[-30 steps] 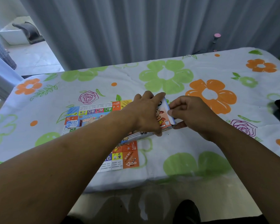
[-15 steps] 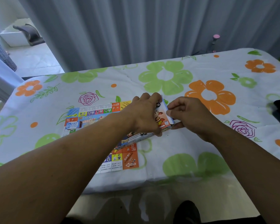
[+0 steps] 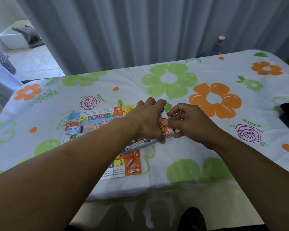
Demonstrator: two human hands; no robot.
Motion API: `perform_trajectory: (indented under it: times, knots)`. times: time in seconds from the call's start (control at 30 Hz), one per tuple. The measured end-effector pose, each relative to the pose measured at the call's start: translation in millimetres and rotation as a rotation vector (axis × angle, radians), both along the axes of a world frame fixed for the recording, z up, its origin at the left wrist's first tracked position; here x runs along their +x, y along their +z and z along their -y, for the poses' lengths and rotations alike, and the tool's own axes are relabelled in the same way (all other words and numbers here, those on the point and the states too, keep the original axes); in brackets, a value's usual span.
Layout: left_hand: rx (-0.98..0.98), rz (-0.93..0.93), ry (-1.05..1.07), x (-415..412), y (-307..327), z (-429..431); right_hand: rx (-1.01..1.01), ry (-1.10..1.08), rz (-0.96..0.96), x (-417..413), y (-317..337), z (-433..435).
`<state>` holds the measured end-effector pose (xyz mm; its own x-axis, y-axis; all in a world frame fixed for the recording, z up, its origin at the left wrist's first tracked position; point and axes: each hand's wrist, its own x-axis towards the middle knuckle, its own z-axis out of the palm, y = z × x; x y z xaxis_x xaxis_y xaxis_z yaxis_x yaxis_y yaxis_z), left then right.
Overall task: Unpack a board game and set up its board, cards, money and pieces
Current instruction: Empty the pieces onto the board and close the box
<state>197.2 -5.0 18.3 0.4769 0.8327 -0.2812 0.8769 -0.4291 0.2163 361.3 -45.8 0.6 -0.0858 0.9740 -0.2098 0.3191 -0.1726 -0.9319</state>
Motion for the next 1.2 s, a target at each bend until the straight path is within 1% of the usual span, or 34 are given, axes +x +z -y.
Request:
perform_trajectory:
  times: [0.1,0.2,0.33,0.5,0.73,0.87,0.93,1.03,1.2]
  knots:
    - [-0.002,0.003,-0.015,4.8,-0.7,0.4,-0.062,-0.067,-0.044,2.7,-2.8,-1.4]
    - [-0.005,0.065,0.043,7.1,-1.8,-0.6,-0.108,-0.179,-0.095,16.0,-6.5,-7.8]
    - [-0.029,0.115,0.121,5.8,-2.0,-1.1,-0.145,-0.373,-0.041,39.6,-18.7,-17.9]
    - [-0.092,0.119,0.182,6.2,-15.0,-0.5,-0.169,-0.485,0.010,64.5,-32.0,-23.0]
    - [-0.279,0.170,0.322,20.8,-44.6,2.7,-0.230,-0.491,0.073,74.6,-51.2,-22.1]
    - [-0.381,0.256,0.434,31.2,-55.3,5.5,-0.220,-0.484,0.159,74.5,-60.5,-22.2]
    - [-0.383,0.295,0.473,33.1,-58.1,6.4,-0.222,-0.454,0.207,74.4,-62.1,-22.6]
    - [-0.366,0.342,0.505,34.8,-62.2,6.5,-0.221,-0.436,0.226,74.6,-62.7,-23.1]
    - [-0.382,0.393,0.502,37.3,-64.0,8.0,-0.225,-0.431,0.252,73.6,-61.0,-22.6]
